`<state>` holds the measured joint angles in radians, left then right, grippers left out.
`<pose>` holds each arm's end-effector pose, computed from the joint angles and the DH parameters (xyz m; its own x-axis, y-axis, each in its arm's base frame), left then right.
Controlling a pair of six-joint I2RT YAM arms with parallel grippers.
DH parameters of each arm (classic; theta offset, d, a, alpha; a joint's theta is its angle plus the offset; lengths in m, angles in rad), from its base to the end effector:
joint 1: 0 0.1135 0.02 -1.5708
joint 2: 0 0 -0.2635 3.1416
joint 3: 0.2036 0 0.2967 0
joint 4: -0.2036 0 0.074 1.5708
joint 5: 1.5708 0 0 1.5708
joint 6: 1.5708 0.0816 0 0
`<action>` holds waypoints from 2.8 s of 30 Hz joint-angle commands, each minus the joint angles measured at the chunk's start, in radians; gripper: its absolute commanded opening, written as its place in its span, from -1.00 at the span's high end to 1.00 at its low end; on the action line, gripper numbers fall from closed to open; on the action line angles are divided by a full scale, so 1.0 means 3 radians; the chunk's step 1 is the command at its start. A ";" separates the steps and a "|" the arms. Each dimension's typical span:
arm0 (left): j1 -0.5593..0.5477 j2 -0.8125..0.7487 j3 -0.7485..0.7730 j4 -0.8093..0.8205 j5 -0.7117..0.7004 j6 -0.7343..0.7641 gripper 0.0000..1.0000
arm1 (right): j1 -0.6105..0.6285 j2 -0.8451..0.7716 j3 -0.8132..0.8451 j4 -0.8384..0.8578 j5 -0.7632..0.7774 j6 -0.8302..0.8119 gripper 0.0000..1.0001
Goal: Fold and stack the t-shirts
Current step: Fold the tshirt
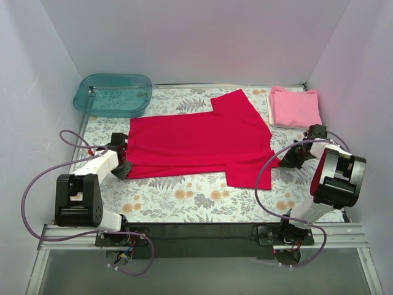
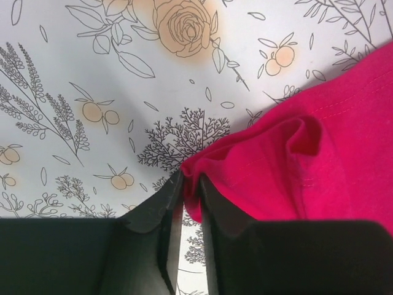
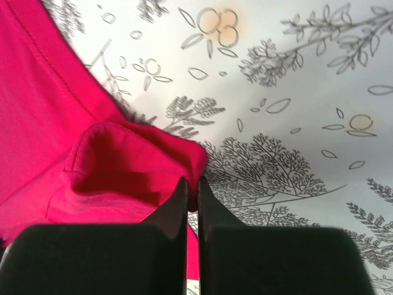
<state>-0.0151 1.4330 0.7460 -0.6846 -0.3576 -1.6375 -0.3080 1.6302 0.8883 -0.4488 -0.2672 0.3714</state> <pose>0.2767 0.0244 0.0891 0.1203 -0.9366 -0.3291 -0.9743 -0.0477 -0.2203 0.3372 -0.0847 0.0826 -0.7523 0.6067 -0.2567 0.5066 0.7820 0.3631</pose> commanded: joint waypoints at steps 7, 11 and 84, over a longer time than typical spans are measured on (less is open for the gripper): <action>0.0045 -0.0292 0.0085 -0.0116 -0.0045 0.0217 -0.06 | -0.0052 -0.0106 0.0010 -0.0094 0.0180 -0.0164 0.21; 0.0045 -0.0481 0.0182 -0.0203 -0.0096 0.0309 -0.25 | -0.0001 -0.0346 0.0030 -0.0267 0.0292 -0.0246 0.00; 0.0045 -0.0809 -0.0012 0.0201 0.0706 0.1030 -0.42 | 0.1323 0.1106 0.2572 -0.0447 0.0190 0.0347 0.97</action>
<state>-0.0082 1.2003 0.7582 -0.6308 -0.1627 -1.3315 0.1043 1.9507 1.6314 -0.6456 -0.1844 0.4419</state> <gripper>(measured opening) 0.713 0.012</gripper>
